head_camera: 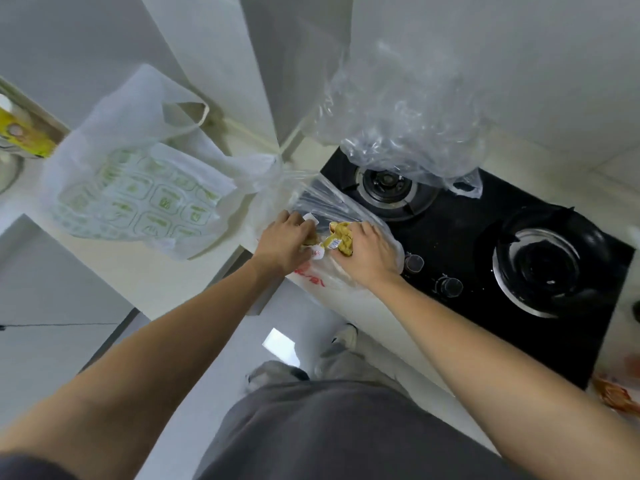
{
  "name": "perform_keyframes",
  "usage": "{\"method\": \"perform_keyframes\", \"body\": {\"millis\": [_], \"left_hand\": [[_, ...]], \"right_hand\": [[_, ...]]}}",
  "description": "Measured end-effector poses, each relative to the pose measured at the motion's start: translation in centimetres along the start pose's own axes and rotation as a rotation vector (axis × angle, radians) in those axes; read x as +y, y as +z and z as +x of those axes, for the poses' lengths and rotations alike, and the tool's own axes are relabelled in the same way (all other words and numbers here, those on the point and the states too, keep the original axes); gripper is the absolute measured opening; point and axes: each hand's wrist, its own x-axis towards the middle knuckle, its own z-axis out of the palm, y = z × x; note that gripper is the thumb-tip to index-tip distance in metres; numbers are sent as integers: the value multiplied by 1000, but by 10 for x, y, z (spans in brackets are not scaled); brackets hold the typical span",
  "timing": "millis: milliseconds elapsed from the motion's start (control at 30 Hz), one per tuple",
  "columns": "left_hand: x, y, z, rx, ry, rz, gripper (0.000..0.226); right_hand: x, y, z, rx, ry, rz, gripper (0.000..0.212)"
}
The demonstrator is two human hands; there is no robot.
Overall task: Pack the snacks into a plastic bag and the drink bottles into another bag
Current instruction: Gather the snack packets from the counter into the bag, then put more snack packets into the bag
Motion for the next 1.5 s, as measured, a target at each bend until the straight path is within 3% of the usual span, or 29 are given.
{"method": "perform_keyframes", "body": {"millis": [400, 533, 700, 833, 1067, 1233, 1500], "left_hand": [[-34, -2, 68, -56, 288, -39, 34], [-39, -7, 58, -47, 409, -58, 38], [-37, -17, 49, -7, 550, -57, 28], [-19, -27, 43, 2, 643, -7, 30], [69, -30, 29, -24, 830, 104, 33], [168, -8, 4, -4, 1005, 99, 39], [345, 44, -67, -27, 1057, 39, 38]], "right_hand": [[-12, 25, 14, 102, 186, -166, 56], [-31, 25, 11, 115, 275, -88, 60], [-53, 20, -5, 186, 375, -16, 60], [-59, 8, -26, 246, 412, 99, 46], [-27, -6, -104, 418, 513, 133, 23], [24, -20, -191, 424, 613, 101, 41], [143, -46, -342, 493, 724, 94, 39]]}}
